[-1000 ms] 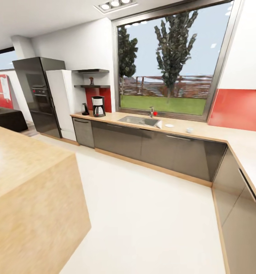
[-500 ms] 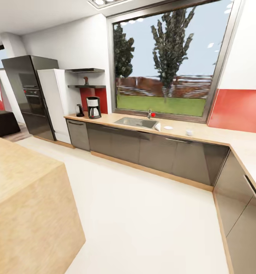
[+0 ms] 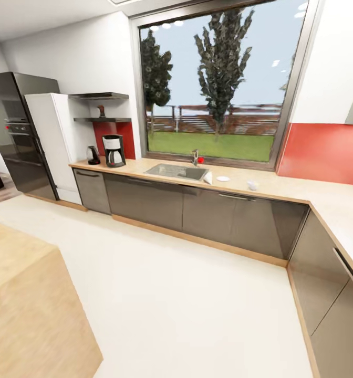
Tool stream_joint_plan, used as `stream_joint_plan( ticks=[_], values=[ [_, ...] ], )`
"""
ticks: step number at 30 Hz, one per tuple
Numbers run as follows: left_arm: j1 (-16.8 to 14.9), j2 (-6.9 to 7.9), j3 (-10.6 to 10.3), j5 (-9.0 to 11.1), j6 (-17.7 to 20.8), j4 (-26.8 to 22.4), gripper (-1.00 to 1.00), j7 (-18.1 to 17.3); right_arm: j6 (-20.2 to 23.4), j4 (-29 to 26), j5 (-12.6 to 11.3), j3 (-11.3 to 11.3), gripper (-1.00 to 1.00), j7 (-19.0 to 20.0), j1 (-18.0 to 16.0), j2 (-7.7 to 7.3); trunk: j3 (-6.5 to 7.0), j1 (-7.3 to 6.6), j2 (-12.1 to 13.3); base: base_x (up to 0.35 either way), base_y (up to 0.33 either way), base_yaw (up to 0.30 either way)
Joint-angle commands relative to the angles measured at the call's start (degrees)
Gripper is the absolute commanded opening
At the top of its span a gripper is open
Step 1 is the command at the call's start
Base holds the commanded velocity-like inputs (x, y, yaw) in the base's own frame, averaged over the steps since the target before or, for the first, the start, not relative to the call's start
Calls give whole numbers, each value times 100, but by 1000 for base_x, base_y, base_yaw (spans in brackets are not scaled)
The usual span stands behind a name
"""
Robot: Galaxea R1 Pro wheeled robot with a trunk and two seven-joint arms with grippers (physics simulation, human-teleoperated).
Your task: Set up a coffee station on the kitchen countertop: keep the coffee maker on the countertop, move the bottle of coffee from the kitchen shelf to the counter next to the coffee maker, place a paper coffee filter on top of the coffee maker, put the saucer next to the coffee maker with the coffee cup on the saucer, and place the electric kettle next to the coffee maker.
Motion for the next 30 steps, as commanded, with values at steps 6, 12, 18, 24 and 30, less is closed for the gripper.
stream_joint_plan(
  ticks=[6,12,18,24,30],
  values=[
    [-1,1,1,1,-18,-1,100,-5,-15,-3,0,-24,100,-7,-4,2,-10,7,-10,336,0,-1],
    [-1,-3,1,1,-18,-1,100,-5,-15,-3,0,-20,100,-8,-4,2,-10,7,-10,336,-6,0],
    [-1,-1,1,1,-18,-1,100,-5,-15,-3,0,-20,100,-8,-5,2,-10,7,-10,336,-104,0],
    [-1,1,1,1,-18,-1,100,-3,-15,-3,0,-20,100,-8,-4,2,-10,7,-10,335,-146,0],
    [-1,9,1,1,-18,-1,100,-4,-15,-3,0,-20,100,-8,-5,2,-10,7,-10,335,-134,0]
  ],
)
